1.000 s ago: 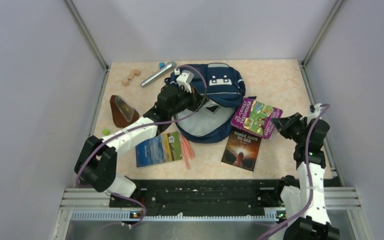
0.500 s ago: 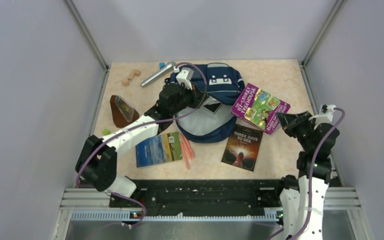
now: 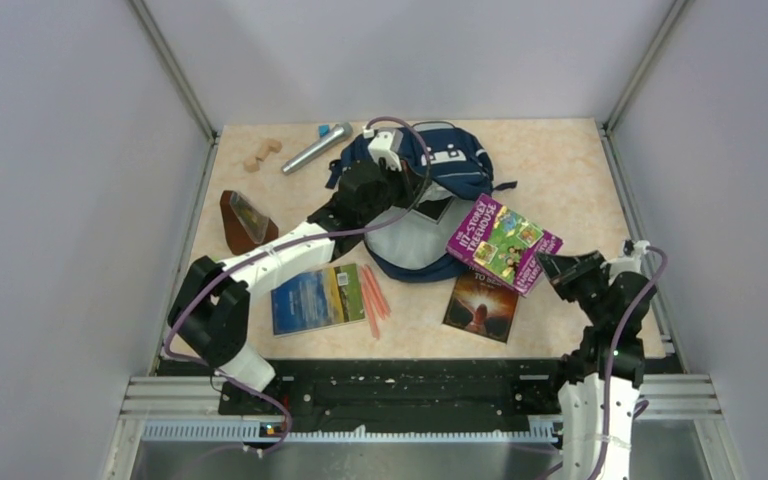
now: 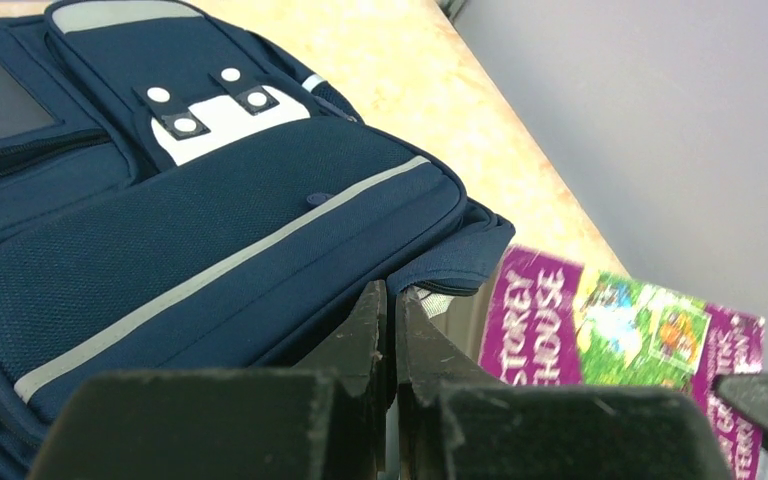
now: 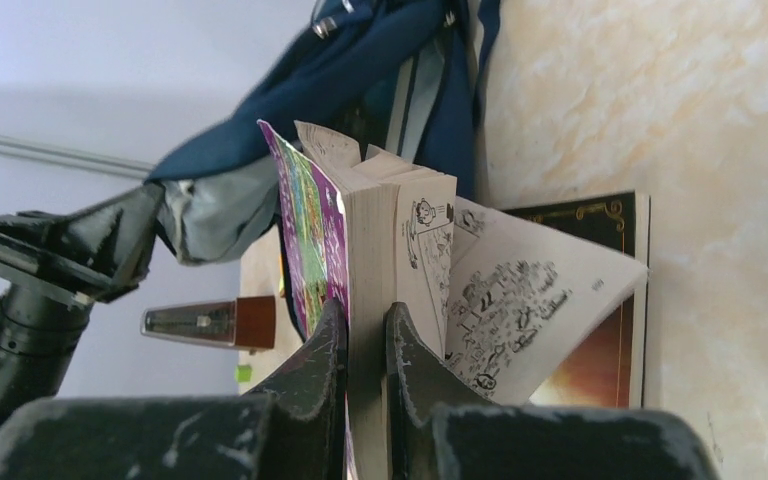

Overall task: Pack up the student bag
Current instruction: Pick up the book from the center of the board, then place the book in the student bag.

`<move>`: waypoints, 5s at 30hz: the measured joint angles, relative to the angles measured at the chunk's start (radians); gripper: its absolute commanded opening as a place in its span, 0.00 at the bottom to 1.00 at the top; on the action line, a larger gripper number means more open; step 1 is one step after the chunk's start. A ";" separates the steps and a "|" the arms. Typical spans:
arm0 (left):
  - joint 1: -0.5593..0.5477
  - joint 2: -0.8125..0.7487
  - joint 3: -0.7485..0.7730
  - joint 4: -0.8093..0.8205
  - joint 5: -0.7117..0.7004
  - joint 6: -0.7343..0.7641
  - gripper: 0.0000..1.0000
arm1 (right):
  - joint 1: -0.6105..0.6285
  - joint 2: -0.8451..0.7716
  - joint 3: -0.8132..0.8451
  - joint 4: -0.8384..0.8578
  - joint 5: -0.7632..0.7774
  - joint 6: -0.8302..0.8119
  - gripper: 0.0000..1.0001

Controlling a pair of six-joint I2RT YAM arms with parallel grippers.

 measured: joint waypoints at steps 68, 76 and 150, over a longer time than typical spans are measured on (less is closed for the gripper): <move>-0.126 -0.021 -0.053 0.030 -0.046 0.002 0.00 | 0.689 1.169 -0.039 1.189 0.810 0.344 0.00; -0.126 -0.021 -0.065 0.032 -0.043 0.003 0.00 | 0.719 1.293 0.048 1.246 0.872 0.312 0.13; -0.129 -0.117 -0.098 -0.050 -0.026 0.067 0.00 | 0.526 1.360 0.069 1.168 0.390 0.095 0.42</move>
